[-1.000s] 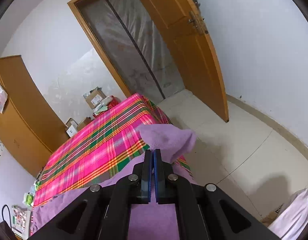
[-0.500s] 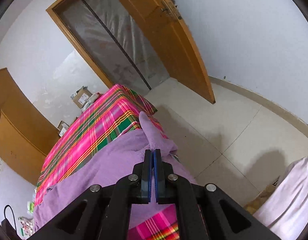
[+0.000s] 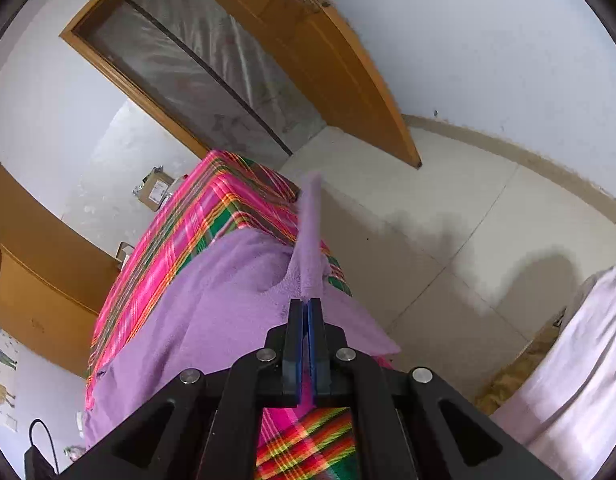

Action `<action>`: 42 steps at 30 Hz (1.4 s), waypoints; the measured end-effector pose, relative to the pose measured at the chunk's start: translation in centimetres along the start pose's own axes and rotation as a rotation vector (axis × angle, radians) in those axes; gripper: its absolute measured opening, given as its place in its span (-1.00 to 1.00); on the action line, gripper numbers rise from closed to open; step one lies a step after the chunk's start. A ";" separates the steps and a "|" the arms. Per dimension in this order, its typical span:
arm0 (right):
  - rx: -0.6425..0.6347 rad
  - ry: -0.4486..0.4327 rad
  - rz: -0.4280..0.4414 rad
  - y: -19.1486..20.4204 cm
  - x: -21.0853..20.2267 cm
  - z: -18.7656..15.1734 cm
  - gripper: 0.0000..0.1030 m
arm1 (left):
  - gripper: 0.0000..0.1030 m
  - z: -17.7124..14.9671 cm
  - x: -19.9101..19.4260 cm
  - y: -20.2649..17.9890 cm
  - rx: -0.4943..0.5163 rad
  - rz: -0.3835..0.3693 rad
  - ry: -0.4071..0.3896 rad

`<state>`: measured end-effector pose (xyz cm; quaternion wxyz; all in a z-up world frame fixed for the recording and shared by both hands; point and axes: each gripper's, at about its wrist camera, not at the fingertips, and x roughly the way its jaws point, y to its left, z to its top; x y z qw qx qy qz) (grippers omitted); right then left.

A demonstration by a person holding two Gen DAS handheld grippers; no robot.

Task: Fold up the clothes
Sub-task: 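Lower the corner onto the garment and open the right tool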

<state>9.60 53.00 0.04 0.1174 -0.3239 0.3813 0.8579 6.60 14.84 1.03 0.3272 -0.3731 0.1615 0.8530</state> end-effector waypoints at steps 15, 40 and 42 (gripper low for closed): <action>0.077 -0.020 -0.029 -2.3 -1.0 -0.1 -0.99 | -0.87 0.2 -0.3 0.4 -0.032 -0.057 -0.010; -0.318 0.040 -0.085 5.6 2.2 -0.8 -0.99 | -0.82 0.9 -0.9 0.3 -0.052 -0.123 -0.027; -0.308 0.029 -0.085 5.3 1.9 -0.7 -0.99 | -0.82 0.8 -0.6 0.3 -0.057 -0.129 -0.012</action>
